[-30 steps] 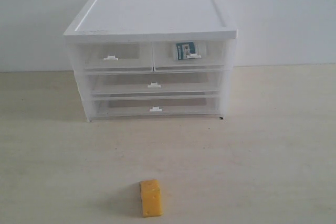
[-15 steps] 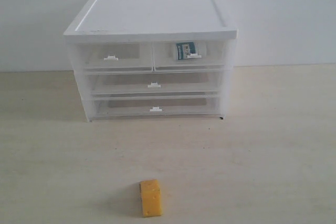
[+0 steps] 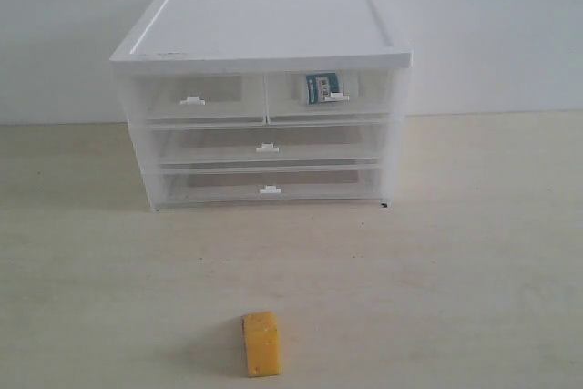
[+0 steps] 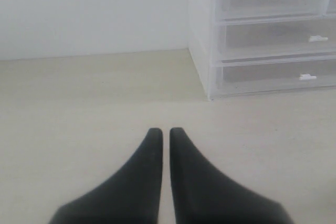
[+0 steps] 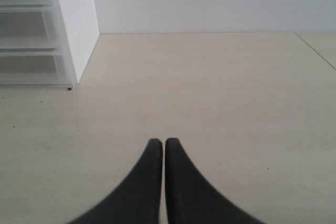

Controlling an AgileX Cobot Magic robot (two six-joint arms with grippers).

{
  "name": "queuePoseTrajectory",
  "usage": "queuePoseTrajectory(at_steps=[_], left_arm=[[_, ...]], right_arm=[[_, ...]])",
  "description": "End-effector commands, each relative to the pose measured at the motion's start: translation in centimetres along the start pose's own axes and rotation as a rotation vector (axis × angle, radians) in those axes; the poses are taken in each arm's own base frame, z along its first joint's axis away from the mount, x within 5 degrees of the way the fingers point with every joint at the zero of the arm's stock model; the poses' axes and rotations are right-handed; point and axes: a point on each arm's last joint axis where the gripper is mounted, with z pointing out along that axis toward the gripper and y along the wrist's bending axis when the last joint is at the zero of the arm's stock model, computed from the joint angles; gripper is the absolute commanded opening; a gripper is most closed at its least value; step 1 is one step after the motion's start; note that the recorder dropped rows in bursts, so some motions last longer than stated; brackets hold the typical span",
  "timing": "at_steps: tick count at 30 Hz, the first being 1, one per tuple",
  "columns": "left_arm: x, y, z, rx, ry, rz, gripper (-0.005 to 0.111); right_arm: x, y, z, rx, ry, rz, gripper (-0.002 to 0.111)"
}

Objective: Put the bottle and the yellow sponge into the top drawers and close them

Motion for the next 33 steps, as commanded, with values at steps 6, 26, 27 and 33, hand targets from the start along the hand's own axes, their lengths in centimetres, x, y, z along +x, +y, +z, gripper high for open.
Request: queuePoseTrajectory(at_steps=[6,26,27,33], left_arm=[[0.1,-0.1,0.0,0.011,-0.005,-0.015,0.004],[-3.6,0.0,-0.8,-0.005,-0.414,0.025,0.004],[-4.0,0.0,-0.9,0.0,-0.464,-0.005,0.004],[-6.1,0.1,-2.4,0.031,-0.75,-0.088,0.004]], right_arm=[[0.2,0.0,0.0,0.003,0.006,-0.011,0.0],[0.2,0.0,0.0,0.003,0.006,-0.011,0.0],[0.2,0.0,0.0,0.003,0.006,-0.011,0.0],[0.2,0.0,0.0,0.003,0.006,-0.011,0.0]])
